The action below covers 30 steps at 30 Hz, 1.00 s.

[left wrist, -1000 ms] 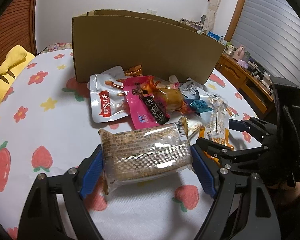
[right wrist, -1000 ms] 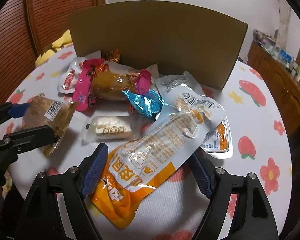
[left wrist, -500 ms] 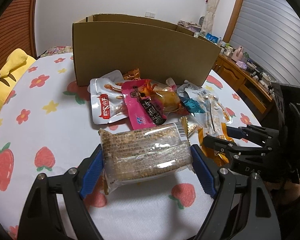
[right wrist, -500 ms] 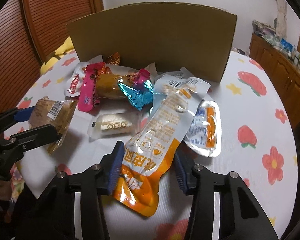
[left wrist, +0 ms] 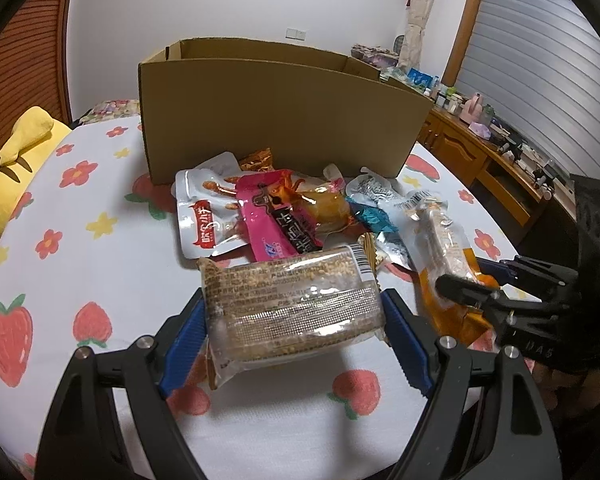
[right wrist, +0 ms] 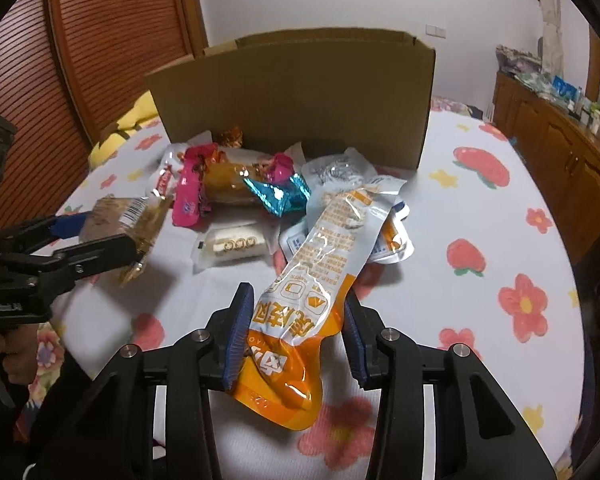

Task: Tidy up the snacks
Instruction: 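Grasp the orange sausage stick pack with the right gripper while the left holds the wafer pack, then carry the wafer pack into the box and open the left gripper while the right lifts the orange pack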

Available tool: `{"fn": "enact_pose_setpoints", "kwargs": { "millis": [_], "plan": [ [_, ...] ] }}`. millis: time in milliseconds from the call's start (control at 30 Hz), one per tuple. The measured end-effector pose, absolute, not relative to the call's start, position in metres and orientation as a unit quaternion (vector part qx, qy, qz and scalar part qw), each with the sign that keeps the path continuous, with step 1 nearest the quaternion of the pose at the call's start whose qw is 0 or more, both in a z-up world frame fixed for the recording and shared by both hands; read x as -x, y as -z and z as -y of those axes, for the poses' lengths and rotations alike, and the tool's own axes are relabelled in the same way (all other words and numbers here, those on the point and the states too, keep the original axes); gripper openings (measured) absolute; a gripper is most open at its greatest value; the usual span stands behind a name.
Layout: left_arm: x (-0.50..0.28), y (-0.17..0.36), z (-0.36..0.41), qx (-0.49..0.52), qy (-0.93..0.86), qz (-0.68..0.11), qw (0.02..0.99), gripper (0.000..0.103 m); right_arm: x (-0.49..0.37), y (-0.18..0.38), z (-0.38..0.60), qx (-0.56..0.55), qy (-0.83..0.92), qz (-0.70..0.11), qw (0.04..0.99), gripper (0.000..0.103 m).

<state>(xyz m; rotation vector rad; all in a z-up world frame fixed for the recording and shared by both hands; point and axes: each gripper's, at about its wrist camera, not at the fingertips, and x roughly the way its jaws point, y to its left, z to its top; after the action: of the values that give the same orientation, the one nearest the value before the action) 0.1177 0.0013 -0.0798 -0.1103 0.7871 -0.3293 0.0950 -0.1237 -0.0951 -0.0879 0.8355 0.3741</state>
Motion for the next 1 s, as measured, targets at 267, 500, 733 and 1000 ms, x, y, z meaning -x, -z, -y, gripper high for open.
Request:
{"fn": "enact_pose_setpoints", "kwargs": {
  "millis": [267,500,733,1000],
  "plan": [
    [-0.116,0.074,0.000,0.049,0.162,-0.375,0.912,0.083,-0.089,0.084,0.118,0.056,-0.191,-0.388,0.900,0.011],
    [-0.115,0.075,0.001,0.050,0.161,-0.375,0.911,0.083,-0.089,0.085,0.118,0.055,-0.194,-0.388,0.899,0.010],
    [-0.114,0.079,0.002,0.051,0.164,-0.378,0.910,0.083,-0.101,0.093,0.113,0.067,-0.190,-0.404,0.892,0.020],
    [-0.113,0.079,0.001,0.049,0.162,-0.375,0.911,0.083,-0.103,0.098,0.109,0.077,-0.188,-0.404,0.892,0.017]
  ]
}}
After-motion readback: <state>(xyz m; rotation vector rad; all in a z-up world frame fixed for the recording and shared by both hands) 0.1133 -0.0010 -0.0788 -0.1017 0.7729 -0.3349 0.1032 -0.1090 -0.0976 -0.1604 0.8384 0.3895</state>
